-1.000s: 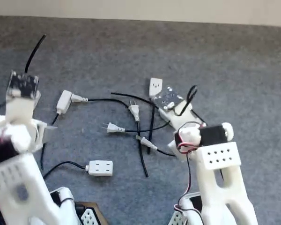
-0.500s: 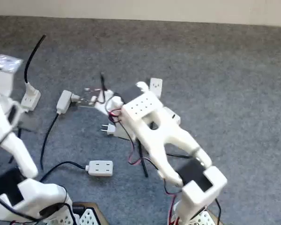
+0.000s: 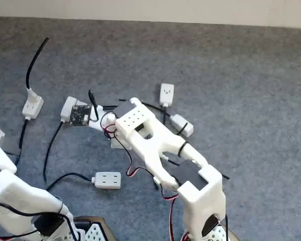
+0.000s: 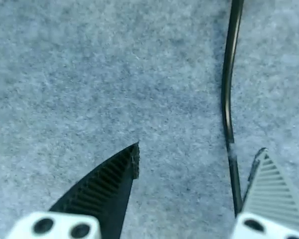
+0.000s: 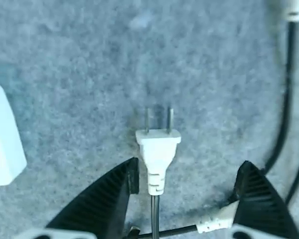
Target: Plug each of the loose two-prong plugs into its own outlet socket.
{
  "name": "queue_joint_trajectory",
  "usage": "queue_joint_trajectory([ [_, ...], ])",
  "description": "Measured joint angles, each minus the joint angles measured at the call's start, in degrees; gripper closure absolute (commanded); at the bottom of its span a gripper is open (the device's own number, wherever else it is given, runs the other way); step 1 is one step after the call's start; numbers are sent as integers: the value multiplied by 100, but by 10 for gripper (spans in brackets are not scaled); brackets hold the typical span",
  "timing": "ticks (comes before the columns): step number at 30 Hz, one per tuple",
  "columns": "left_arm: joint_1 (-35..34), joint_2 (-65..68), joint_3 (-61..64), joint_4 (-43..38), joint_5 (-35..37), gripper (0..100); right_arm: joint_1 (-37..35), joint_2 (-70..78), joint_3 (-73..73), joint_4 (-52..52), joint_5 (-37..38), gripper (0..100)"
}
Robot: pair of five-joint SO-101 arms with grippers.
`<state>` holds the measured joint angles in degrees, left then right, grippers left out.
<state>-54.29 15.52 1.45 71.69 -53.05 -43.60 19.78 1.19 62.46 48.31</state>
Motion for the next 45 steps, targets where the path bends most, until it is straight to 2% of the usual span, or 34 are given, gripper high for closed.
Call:
queue_joint_trajectory([
  [6,0,0,0,-53,0,652,-9,220,0,105,62,704],
  [11,0,0,0,-53,0,652,-9,536,-9,202,246,793],
  [17,-9,0,0,-53,0,652,9,756,-123,132,264,818],
  [22,-9,0,0,-53,0,652,18,818,-123,44,185,993],
  [29,-9,0,0,-53,0,652,18,800,-132,35,141,995],
  [34,-9,0,0,-53,0,652,18,774,-132,492,132,995],
  [36,9,0,-53,-53,9,652,9,651,-114,659,-9,995],
  [40,202,-229,-308,484,185,652,0,0,18,712,-993,995],
  [45,888,-1248,-404,1222,554,649,-9,-1829,1099,255,-1916,995],
])
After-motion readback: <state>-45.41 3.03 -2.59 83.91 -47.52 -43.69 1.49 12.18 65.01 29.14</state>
